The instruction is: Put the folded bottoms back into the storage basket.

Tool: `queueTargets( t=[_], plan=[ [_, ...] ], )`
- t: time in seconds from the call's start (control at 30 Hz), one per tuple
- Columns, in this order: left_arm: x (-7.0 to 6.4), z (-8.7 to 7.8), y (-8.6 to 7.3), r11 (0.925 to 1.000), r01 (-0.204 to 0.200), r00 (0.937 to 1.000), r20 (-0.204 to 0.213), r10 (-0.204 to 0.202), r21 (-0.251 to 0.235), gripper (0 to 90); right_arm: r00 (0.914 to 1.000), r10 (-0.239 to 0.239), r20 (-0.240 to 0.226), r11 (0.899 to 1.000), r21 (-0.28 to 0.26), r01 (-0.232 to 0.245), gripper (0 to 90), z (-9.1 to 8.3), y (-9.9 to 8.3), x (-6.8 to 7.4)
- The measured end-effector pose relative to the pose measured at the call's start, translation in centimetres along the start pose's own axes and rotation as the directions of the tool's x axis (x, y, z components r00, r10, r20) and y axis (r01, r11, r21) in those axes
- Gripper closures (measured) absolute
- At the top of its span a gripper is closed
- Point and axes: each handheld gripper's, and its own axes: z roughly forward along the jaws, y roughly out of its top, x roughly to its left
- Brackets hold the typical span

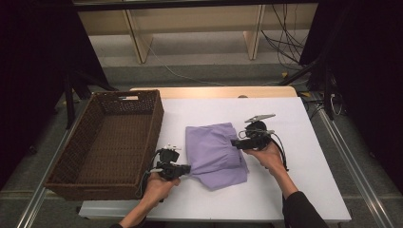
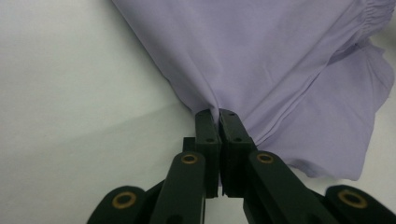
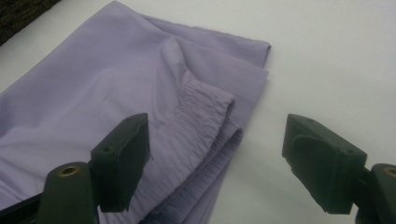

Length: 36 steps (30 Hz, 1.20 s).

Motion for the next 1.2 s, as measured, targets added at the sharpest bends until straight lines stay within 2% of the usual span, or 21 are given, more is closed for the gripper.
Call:
queueTargets(
  t=[0.03,0.13,0.23,0.43,0.63,0.97,1.07,1.1,1.2],
  plan=[
    [0.1,-0.1,-0.1,1.0000,0.002,1.0000,-0.001,-0.002,0.002,87.6,0.9998,0.017,-0.014,1.000,0.013,-0.017,24.7,0.3,0.1,0.0],
    [0.4,-0.5,-0.3,1.0000,-0.006,0.9999,-0.014,0.006,0.008,87.6,0.9994,0.027,-0.023,0.999,0.041,-0.026,24.6,0.8,0.3,0.0],
    [0.2,-0.6,-0.4,0.9993,-0.036,0.9985,-0.040,0.037,0.010,87.5,0.9984,0.044,-0.035,0.997,0.070,-0.042,24.7,1.5,0.4,0.0],
    [0.3,-0.4,-0.4,0.9992,-0.038,0.9981,-0.049,0.038,0.012,87.4,0.9976,0.057,-0.039,0.992,0.114,-0.052,25.4,2.6,0.7,0.4],
    [0.4,-0.4,-0.3,0.9992,-0.037,0.9976,-0.058,0.038,0.017,87.3,0.9953,0.084,-0.048,0.989,0.123,-0.078,26.8,3.0,0.7,0.2],
    [0.4,-0.4,-0.3,0.9992,-0.039,0.9967,-0.071,0.040,0.013,87.2,0.9937,0.099,-0.053,0.984,0.154,-0.090,29.8,3.8,0.6,0.5],
    [0.4,-0.4,-0.3,0.9991,-0.040,0.9966,-0.071,0.040,0.012,87.1,0.9935,0.103,-0.049,0.983,0.156,-0.094,32.7,3.9,0.7,0.6],
    [0.4,-0.3,-0.3,0.9991,-0.040,0.9967,-0.071,0.041,0.011,87.0,0.9925,0.108,-0.058,0.982,0.159,-0.097,39.4,3.9,0.7,0.6],
    [0.4,-0.4,-0.3,0.9993,-0.036,0.9970,-0.069,0.037,0.009,86.9,0.9914,0.118,-0.057,0.982,0.158,-0.107,43.5,4.0,0.8,0.6]
  ],
)
